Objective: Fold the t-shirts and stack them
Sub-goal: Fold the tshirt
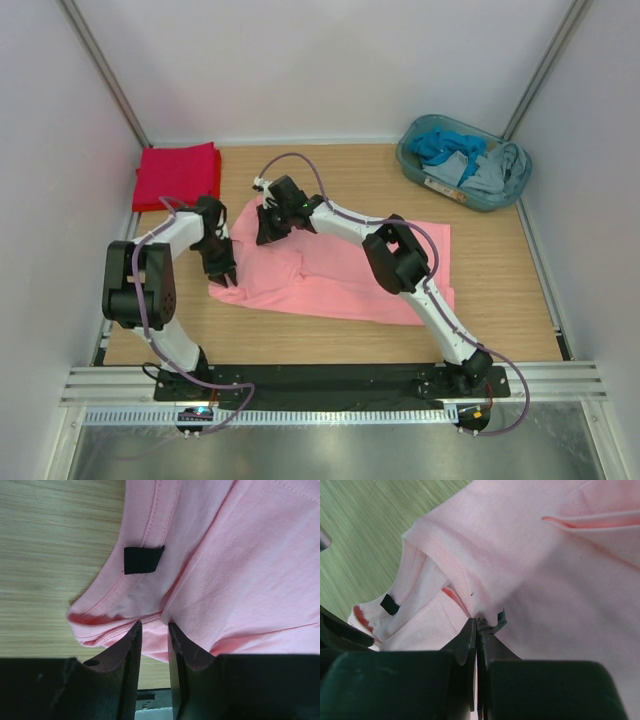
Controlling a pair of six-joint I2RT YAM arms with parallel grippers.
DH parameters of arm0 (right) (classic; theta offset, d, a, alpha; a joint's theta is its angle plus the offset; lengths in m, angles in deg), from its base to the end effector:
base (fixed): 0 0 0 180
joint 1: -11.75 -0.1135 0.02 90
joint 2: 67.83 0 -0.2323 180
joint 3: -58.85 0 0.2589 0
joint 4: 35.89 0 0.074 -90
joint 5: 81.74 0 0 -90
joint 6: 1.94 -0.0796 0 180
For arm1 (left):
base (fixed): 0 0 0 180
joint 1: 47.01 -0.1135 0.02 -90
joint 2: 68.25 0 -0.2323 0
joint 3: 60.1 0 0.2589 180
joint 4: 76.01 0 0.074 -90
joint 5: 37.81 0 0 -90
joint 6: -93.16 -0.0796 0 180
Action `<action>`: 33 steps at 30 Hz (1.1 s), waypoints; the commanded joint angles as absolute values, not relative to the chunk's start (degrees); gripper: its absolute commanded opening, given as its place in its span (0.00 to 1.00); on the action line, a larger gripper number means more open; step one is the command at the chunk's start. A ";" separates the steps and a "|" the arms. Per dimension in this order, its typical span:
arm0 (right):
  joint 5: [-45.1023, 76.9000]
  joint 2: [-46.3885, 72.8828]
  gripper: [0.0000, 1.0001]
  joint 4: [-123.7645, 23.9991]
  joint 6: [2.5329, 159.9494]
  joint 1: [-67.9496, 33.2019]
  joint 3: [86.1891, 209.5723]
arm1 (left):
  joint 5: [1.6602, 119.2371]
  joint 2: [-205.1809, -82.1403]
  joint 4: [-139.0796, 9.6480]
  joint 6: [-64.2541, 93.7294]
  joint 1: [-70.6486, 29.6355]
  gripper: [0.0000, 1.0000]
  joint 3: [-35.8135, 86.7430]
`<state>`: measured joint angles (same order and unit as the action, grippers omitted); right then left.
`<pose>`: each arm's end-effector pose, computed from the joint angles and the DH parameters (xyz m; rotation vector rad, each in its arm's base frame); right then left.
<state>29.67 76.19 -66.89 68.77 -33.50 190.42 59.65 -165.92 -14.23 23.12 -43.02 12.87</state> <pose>0.3795 0.4241 0.0923 -0.7517 2.3656 0.9636 0.2942 -0.0309 0.0829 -0.4246 3.0718 -0.2175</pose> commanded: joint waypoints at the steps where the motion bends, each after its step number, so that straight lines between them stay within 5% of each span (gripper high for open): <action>1: 30.05 73.85 0.01 -65.72 68.63 -33.25 191.16 | 57.99 -166.34 -15.59 21.79 -42.79 0.28 12.98; 11: 30.76 73.85 0.01 -65.64 68.90 -32.72 190.90 | 52.54 -170.03 -12.61 23.20 -41.65 0.23 15.17; 18: 28.74 73.58 0.01 -66.77 68.90 -32.37 191.07 | 50.25 -168.19 -10.85 25.57 -41.29 0.00 15.78; 33: 26.72 70.42 0.01 -65.02 66.96 -31.14 187.92 | 47.09 -165.81 -7.86 32.60 -41.29 0.00 16.40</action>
<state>28.03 75.01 -66.83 67.67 -31.27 188.73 49.01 -168.76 -9.42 30.16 -41.38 14.94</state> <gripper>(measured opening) 0.031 0.006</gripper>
